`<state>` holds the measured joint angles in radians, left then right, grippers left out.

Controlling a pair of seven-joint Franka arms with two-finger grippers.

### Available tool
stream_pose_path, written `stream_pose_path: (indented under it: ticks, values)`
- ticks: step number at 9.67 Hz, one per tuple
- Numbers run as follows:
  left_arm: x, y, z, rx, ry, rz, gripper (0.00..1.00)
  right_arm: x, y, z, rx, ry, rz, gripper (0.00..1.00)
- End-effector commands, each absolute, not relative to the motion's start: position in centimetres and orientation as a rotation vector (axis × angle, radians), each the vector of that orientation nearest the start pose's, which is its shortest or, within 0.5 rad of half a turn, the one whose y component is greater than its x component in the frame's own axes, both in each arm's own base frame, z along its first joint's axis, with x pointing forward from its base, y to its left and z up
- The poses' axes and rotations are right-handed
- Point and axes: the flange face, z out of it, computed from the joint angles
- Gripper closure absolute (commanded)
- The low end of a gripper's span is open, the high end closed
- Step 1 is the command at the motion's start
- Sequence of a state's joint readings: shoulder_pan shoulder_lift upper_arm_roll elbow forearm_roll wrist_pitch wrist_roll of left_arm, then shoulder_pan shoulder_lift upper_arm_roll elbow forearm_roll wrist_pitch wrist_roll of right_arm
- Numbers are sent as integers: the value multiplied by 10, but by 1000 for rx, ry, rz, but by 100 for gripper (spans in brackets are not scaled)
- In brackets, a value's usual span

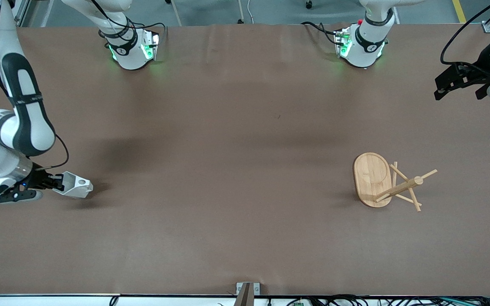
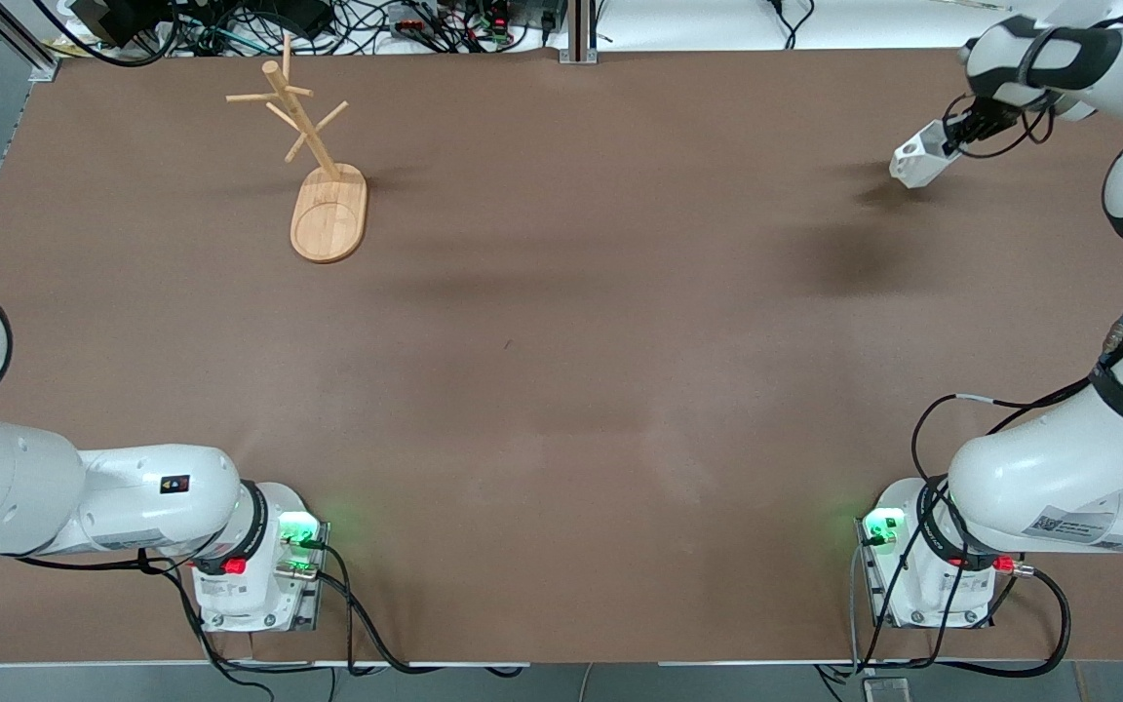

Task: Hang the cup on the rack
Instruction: 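Lift the white cup with the right gripper while the left gripper approaches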

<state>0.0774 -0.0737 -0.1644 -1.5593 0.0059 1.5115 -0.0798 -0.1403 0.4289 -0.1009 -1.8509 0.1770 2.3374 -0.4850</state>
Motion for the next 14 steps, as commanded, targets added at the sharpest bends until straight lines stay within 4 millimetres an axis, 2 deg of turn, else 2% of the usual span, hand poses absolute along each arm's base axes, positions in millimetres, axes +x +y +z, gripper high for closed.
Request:
stream_pose_path:
  ticks: [1,3,4,5,6,7,8,9,11,12,14]
  values:
    - [528,-48,650,-3142,37,28,0,623,-116,354,-3011,-251,-107,100]
    - [527,-49,649,-3143,39,35,0,622,-62,397,-2934,-208,-100,100]
    - [527,-56,646,-3141,61,61,0,624,-30,417,-2859,-214,-58,100]
    - [529,-72,635,-3138,109,104,0,627,-7,434,-2799,-238,-42,100]
    - [524,-99,633,-3130,190,117,0,632,20,449,-2727,-252,-68,100]
    - [515,-134,637,-3120,295,105,0,634,46,458,-2684,-278,-87,100]
    - [504,-172,637,-3147,405,119,0,633,83,465,-2649,-337,-96,100]
    - [492,-211,634,-3196,519,155,0,633,107,472,-2552,-315,-115,100]
    - [463,-289,631,-3156,829,115,0,628,153,477,-2385,-282,-115,100]
    - [452,-319,629,-3127,994,67,0,626,168,477,-2333,-268,-100,100]
    - [433,-372,626,-3060,1278,-55,0,614,215,472,-2246,-283,-52,100]
